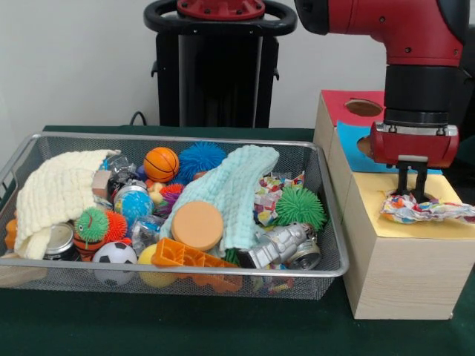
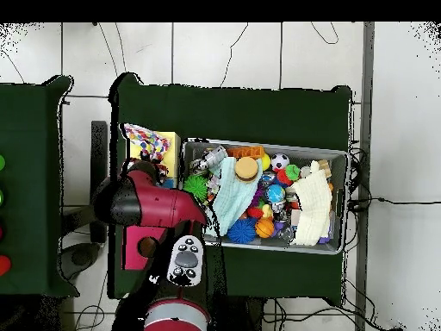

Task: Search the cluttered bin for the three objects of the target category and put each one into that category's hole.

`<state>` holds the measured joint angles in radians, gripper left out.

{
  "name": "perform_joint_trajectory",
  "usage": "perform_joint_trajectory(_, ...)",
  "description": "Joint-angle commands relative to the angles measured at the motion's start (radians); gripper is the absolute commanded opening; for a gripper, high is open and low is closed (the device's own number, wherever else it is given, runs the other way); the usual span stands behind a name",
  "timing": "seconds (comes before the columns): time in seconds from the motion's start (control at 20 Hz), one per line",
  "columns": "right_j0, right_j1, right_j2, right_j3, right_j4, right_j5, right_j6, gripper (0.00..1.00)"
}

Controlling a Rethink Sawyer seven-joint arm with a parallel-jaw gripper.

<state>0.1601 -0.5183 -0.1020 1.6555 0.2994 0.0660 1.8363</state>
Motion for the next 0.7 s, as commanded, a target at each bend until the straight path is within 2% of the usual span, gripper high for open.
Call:
perform_joint_trajectory(0.05, 0.009, 0.076, 0.108, 0.296, 0.033, 0.19, 0.23, 0.0)
perform_joint_trajectory(0.25, 0.007, 0.082, 0.117, 0.31, 0.05, 0.17, 0.221, 0.0)
perform_joint_trajectory(0.4, -0.029, 0.081, 0.161, 0.337, 0.055, 0.157, 0.199, 0.0)
perform_joint_trajectory(0.7, -0.057, 0.076, 0.207, 0.383, 0.073, 0.13, 0.206, 0.0)
